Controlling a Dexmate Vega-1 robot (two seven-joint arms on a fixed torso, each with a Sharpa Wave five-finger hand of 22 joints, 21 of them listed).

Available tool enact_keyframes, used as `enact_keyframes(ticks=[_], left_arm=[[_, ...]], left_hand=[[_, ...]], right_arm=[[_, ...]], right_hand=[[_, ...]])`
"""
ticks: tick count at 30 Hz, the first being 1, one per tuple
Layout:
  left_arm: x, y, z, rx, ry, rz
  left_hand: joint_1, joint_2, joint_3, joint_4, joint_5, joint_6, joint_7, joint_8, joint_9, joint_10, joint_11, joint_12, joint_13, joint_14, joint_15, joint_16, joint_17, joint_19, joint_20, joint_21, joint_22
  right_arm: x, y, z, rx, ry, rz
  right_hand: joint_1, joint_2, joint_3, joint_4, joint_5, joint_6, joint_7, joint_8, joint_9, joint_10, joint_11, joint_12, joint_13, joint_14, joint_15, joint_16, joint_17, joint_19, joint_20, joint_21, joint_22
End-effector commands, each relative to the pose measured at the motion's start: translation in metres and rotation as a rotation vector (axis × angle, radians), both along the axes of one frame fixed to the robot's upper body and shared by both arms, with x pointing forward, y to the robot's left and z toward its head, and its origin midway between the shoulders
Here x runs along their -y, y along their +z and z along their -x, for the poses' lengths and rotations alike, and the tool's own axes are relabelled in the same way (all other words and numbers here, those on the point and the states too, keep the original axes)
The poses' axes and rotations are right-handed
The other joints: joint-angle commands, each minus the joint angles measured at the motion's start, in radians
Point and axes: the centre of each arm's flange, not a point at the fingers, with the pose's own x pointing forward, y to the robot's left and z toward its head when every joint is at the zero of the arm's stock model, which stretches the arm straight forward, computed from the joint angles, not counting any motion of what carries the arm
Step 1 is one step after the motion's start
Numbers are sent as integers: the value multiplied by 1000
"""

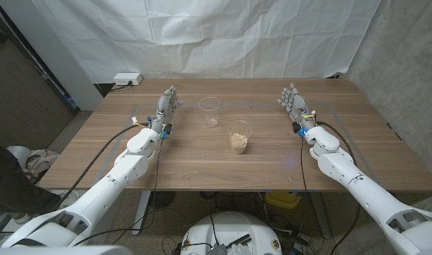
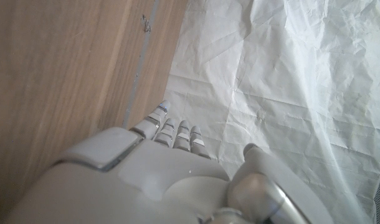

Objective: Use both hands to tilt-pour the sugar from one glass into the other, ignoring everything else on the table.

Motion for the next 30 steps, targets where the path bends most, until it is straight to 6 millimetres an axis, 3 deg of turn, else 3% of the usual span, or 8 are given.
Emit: enact_keyframes(ticks=[1, 4, 8, 15, 19, 22, 27, 30], left_arm=[[3, 2, -3, -2, -10, -14], [5, 2, -4, -1, -20, -22], [5, 4, -4, -6, -33, -69], [6, 11, -4, -11, -69, -190], [6, 17, -2, 7, -75, -284], [6, 21, 0, 24, -63, -337], [6, 25, 1, 31, -63, -419], [7, 27, 1, 30, -66, -474]], left_hand=[[0, 116, 7, 0, 4, -147, -1, 5, 3, -154, -3, 7, 3, -126, -3, 5, 4, -187, 0, 5, 2], [5, 88, -3, -14, 2, -148, -11, 5, 3, -158, -12, 5, 3, -128, -12, 3, 2, -189, -11, 0, 0], [34, 14, -27, -63, -7, -148, -23, 6, 1, -155, -22, 8, 2, -127, -19, -2, -8, -190, -18, -17, -6], [101, -49, -35, -146, -21, -151, -21, 11, 1, -145, -19, 12, 3, -119, -17, -2, -11, -181, -4, -41, -10], [149, -92, -44, -202, -25, -161, 2, 11, 2, -144, 3, 14, 5, -108, 2, 1, -9, -168, 15, -54, -8], [227, -142, -54, -276, -21, -140, 27, 24, 4, -109, 30, 27, 8, -66, 26, 12, -7, -134, 45, -67, -6], [288, -169, -59, -321, -8, -141, 45, 24, 5, -91, 47, 32, 11, -39, 40, 15, -6, -110, 53, -77, -7], [364, -186, -60, -357, 13, -189, 54, 12, 8, -106, 56, 27, 15, -38, 45, 9, -5, -89, 56, -90, -6]], right_arm=[[0, -1, -2, 0, 1, -2], [1, -2, -1, -2, -1, -3], [1, -3, -1, 0, 3, -3], [1, -6, -2, -4, 5, -7], [0, -7, -1, -5, 6, -10], [0, -7, 0, -4, 3, -11], [1, -8, 1, -6, 2, -10], [1, -9, 1, -7, 3, -13]], right_hand=[[7, 31, 6, 0, 5, 2, 9, 6, 4, -4, 6, 5, 2, -9, -1, 4, 5, 9, 0, 6, 3], [6, 30, 7, 0, 4, 1, 10, 5, 4, -3, 7, 5, 2, -8, 0, 4, 5, 10, 1, 6, 3], [5, 28, 9, -1, 4, 2, 10, 5, 4, -3, 8, 4, 2, -7, 1, 3, 5, 10, 1, 6, 3], [3, 26, 11, -2, 3, 2, 11, 5, 4, -2, 10, 3, 2, -7, 2, 1, 4, 11, 1, 5, 3], [2, 25, 13, -3, 2, 3, 11, 4, 4, -1, 9, 2, 2, -6, 3, 0, 4, 12, 2, 4, 3], [1, 24, 14, -3, 1, 3, 11, 4, 4, -1, 10, 2, 2, -5, 3, -1, 4, 12, 3, 4, 3], [-1, 23, 15, -3, 1, 3, 11, 4, 4, 0, 9, 1, 2, -5, 3, -2, 4, 12, 3, 3, 3], [-2, 23, 16, -4, 0, 3, 11, 4, 4, 0, 9, 1, 2, -5, 3, -2, 4, 12, 2, 3, 3]])
